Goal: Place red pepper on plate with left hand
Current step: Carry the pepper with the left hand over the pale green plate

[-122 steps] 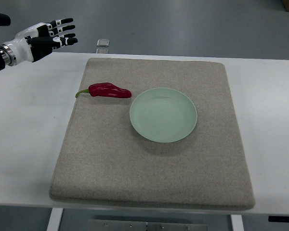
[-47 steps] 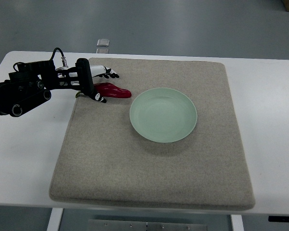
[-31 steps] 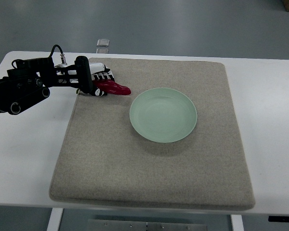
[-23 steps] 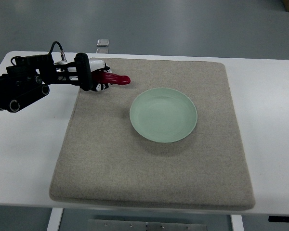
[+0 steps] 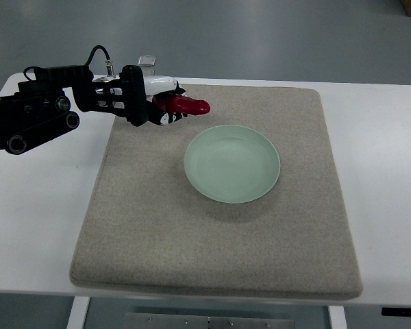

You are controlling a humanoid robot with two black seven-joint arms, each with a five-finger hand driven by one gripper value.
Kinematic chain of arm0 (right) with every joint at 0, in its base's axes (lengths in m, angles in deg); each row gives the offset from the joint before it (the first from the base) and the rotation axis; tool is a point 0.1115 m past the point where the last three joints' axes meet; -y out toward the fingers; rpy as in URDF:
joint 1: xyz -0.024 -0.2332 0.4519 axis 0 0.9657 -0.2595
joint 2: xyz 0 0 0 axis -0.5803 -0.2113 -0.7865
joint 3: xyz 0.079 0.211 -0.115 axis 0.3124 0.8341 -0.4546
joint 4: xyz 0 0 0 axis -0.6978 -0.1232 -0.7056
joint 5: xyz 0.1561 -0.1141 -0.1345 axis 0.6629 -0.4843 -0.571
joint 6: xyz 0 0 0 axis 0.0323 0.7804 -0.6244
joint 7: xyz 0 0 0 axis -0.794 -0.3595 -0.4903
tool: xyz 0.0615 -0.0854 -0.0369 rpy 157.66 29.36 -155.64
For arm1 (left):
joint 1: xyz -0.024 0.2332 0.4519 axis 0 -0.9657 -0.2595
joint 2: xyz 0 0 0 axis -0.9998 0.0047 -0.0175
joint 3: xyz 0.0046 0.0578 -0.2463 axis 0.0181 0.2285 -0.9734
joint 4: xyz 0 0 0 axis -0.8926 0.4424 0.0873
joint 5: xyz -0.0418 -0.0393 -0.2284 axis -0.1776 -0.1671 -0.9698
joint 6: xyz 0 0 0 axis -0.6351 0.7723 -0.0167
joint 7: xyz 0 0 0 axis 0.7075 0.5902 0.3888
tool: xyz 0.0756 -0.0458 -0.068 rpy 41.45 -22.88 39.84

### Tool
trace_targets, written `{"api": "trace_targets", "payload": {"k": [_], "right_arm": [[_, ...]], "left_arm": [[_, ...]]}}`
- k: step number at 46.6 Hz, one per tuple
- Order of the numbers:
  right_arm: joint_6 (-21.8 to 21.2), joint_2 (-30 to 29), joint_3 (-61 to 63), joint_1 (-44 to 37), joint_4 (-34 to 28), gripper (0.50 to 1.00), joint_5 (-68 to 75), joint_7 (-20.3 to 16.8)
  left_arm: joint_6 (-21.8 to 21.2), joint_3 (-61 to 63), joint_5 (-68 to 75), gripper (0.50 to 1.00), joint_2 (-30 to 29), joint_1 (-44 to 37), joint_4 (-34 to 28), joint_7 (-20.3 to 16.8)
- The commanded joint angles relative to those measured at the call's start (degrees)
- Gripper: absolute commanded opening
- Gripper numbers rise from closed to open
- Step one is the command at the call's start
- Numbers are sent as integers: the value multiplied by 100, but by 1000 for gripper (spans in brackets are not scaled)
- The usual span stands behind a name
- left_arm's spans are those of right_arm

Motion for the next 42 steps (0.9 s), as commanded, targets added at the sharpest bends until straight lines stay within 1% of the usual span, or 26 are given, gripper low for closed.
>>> {"api": "trace_targets", "payload": {"k": [1,8,14,18,23,30,32,33,34,35,38,41,42], "right_arm": [[6,0,0,-1,-8,928,0,0],[-3,0,0,-1,1,928,0,0],[-3,0,0,-1,-8,928,0,0],[6,0,0,-1,-8,928,0,0],[-3,0,0,-1,-8,928,0,0],[-3,0,0,-1,1,928,0,0],[-3,0,0,-1,-8,928,0,0],[-3,0,0,-1,1,928,0,0],[-3,0,0,-1,-8,928,0,0],[6,0,0,-1,-8,928,0,0],[-3,0,0,-1,1,928,0,0],[6,0,0,-1,1,928,0,0],[6,0,0,-1,1,928,0,0]], "left_arm": [[15,10,10,500,43,63,226,10],[42,45,28,500,96,124,437,11],[42,106,98,500,411,89,428,11],[42,168,405,500,588,45,402,28],[24,168,704,500,702,1,393,37],[24,168,722,500,808,-16,341,46],[24,168,722,514,825,-16,341,46],[24,168,731,525,825,-25,341,46],[24,168,722,550,843,-34,341,46],[24,168,731,591,843,-43,341,46],[24,168,731,762,843,-51,314,46],[24,168,731,861,843,-51,253,46],[24,168,731,885,843,-51,253,46]]}}
